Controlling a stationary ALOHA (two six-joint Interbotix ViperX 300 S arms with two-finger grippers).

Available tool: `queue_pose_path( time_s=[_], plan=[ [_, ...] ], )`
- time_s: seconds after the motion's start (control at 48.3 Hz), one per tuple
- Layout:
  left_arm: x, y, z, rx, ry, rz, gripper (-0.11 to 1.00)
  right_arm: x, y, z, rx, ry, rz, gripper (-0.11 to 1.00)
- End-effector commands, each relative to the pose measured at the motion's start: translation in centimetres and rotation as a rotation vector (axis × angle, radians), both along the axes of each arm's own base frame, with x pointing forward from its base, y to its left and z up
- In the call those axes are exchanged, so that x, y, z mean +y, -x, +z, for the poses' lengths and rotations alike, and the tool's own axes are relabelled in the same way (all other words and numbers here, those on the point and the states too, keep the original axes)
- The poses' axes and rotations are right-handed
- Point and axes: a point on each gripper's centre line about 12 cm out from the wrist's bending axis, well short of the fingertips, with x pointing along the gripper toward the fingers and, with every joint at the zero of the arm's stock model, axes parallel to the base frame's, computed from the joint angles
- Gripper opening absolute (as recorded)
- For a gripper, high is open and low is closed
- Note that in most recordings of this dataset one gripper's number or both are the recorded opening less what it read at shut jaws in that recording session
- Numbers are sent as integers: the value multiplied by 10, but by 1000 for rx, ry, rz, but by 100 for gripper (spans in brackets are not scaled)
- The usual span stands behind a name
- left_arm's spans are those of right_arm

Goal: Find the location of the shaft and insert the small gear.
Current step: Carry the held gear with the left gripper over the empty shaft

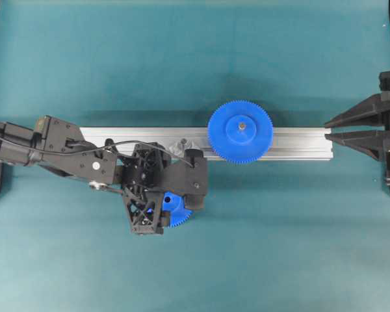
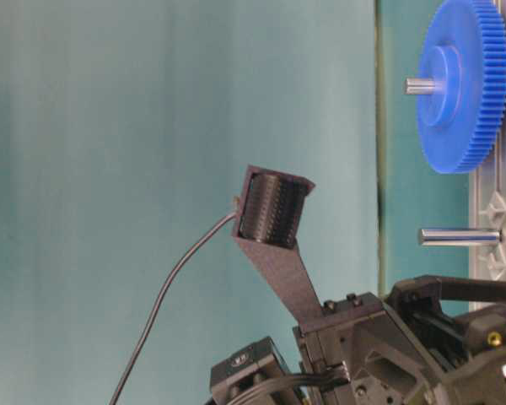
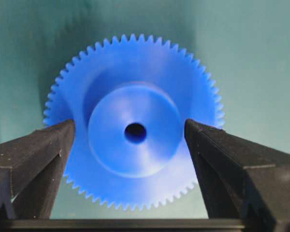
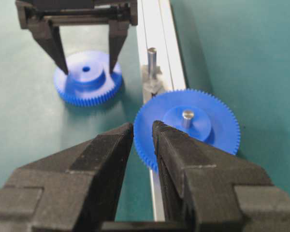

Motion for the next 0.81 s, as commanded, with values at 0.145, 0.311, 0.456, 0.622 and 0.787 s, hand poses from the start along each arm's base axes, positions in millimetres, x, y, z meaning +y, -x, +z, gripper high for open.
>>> queue_pose_path(
  time_s=[0.145,0.311,0.456,0.622,0.787],
  plan=[
    [-3,-8,9,-31,-1,-10,91,0,-2,4,-16,-8,0,37],
    [-3,-8,9,-30,-2,-10,90,0,-1,6,-22,-8,-1,37],
    [-2,-4,5,8,-7,-11,90,0,1,7,-26,-7,-1,37],
    [-2,-2,3,37,-10,-9,90,1,2,8,-34,-7,0,37],
    [-2,-4,6,28,-11,-12,87,1,2,6,-31,-7,0,37]
  ],
)
